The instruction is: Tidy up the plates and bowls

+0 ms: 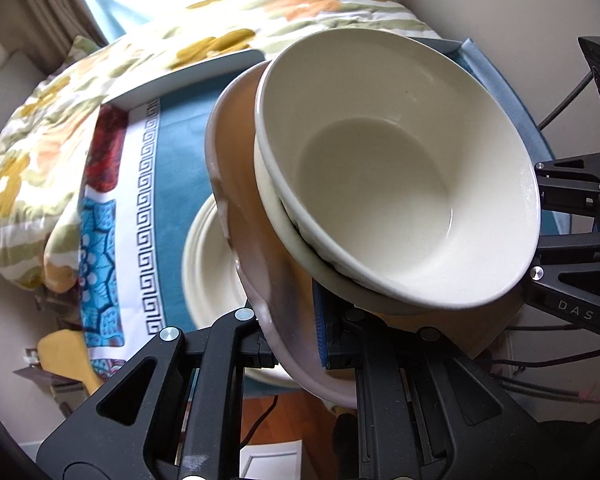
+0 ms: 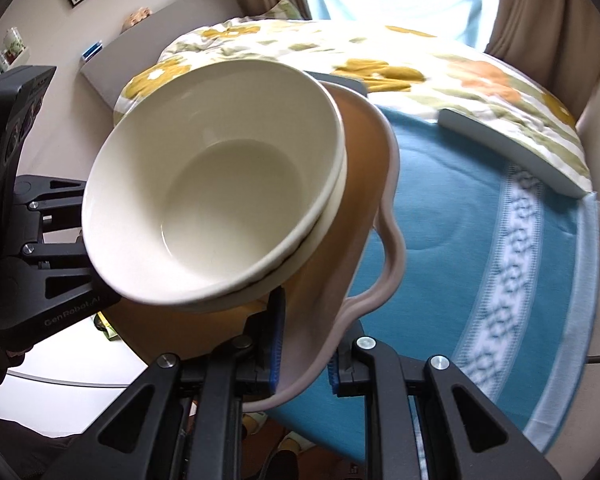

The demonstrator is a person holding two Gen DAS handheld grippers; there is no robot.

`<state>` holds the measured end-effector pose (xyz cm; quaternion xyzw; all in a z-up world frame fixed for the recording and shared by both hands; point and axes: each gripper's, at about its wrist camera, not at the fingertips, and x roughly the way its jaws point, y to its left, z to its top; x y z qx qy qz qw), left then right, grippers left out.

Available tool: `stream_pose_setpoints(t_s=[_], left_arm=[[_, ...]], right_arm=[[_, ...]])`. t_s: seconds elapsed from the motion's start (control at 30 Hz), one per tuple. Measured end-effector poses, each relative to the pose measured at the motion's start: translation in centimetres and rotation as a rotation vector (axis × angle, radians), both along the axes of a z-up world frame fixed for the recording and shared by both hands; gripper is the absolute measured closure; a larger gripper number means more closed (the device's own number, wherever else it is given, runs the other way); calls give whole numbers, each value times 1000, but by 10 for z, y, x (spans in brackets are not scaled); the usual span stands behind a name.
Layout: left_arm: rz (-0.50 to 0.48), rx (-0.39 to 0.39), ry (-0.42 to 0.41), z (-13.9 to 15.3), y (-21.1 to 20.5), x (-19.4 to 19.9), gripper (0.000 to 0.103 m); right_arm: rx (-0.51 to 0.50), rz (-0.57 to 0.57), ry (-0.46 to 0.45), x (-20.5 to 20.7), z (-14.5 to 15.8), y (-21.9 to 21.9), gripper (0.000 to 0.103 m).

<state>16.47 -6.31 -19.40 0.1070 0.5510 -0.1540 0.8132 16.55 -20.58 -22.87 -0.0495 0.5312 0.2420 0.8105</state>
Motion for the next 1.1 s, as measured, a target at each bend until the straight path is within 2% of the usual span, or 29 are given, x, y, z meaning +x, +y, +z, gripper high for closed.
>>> stream_pose_setpoints(t_s=[0.2,0.43,0.77,1.1], left_arm=[[-8,-8,32,-24,34,2,92],[-27,-36,68,-49,45,5,93],[-46,-66,90,-61,46,8,92],[-45,-44,87,-61,44,9,92]], right_arm=[[-3,-23,46,-2,-22,34,87],[-36,-66,70,1,-40,51,87],[-56,-119,66,-3,-51,53,87],[-69,-162,81,-2,-49,51,87]])
